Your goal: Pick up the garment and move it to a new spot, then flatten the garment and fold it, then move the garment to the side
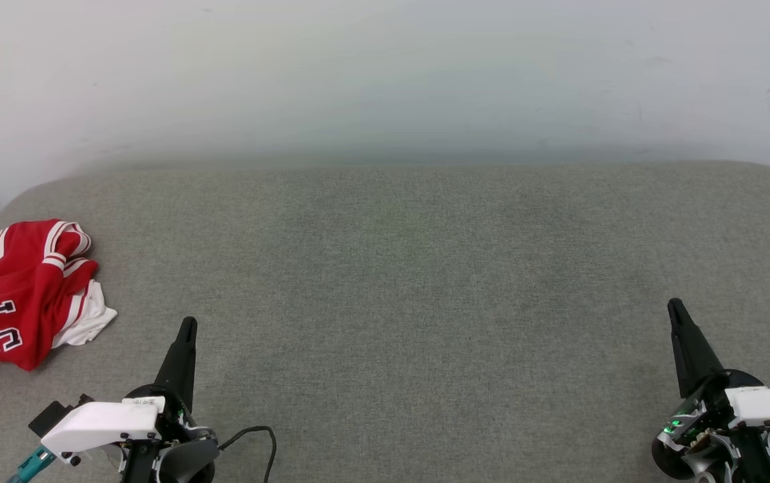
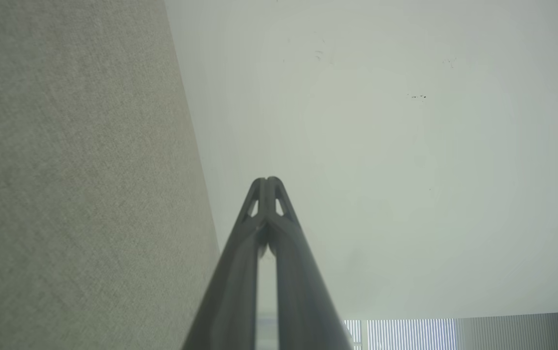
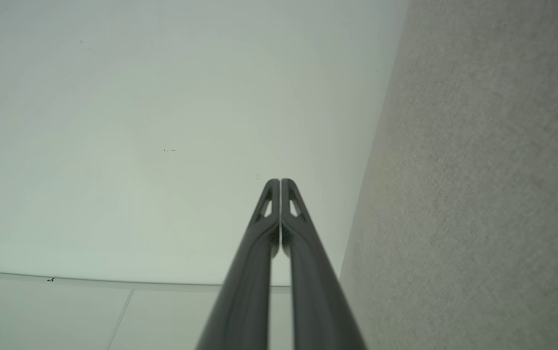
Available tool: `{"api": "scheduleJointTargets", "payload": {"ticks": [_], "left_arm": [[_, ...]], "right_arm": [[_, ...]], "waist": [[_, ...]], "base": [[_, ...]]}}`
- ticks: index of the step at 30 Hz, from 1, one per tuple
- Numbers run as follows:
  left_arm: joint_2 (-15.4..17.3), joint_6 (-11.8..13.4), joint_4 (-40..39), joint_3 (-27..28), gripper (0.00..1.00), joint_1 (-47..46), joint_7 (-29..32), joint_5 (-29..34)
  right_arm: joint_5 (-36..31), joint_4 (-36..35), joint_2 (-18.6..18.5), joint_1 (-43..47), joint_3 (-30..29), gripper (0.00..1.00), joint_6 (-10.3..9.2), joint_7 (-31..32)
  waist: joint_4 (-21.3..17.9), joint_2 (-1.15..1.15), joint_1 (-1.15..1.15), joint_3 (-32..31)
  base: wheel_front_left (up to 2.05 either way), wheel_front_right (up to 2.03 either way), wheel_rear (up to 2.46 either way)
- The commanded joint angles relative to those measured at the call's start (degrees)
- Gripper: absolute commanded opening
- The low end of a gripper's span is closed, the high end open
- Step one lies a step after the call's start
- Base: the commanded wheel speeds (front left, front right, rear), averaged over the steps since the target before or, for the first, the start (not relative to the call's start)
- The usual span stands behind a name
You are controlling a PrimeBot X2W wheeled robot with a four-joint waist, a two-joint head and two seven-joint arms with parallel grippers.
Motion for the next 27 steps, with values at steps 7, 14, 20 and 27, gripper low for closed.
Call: {"api": "scheduleJointTargets", "payload": {"ticks": [7,14,20,27], "left_arm": [[-0.1,-0.2,0.0,0.1,0.0,-0.5,0.1,0.1],[-0.1,-0.2,0.0,0.1,0.0,-0.5,0.1,0.1],[-0.1,-0.2,0.0,0.1,0.0,-0.5,0.1,0.1],[-0.1,-0.2,0.0,0.1,0.0,-0.5,0.1,0.1]], "right_arm": [[-0.3,0.1,0.2,-0.6,0.1,0.0,-0.02,0.0],[-0.3,0.1,0.3,-0.6,0.1,0.0,-0.01,0.0],[-0.3,0.1,0.3,-0.6,0.1,0.0,-0.02,0.0],[-0.3,0.1,0.3,-0.6,0.1,0.0,-0.02,0.0]], "waist": [[0.0,0.0,0.0,0.0],[0.0,0.0,0.0,0.0],[0.0,0.0,0.0,0.0],[0.0,0.0,0.0,0.0]], "base": [[0.0,0.0,0.0],[0.0,0.0,0.0],[0.0,0.0,0.0],[0.0,0.0,0.0]]}}
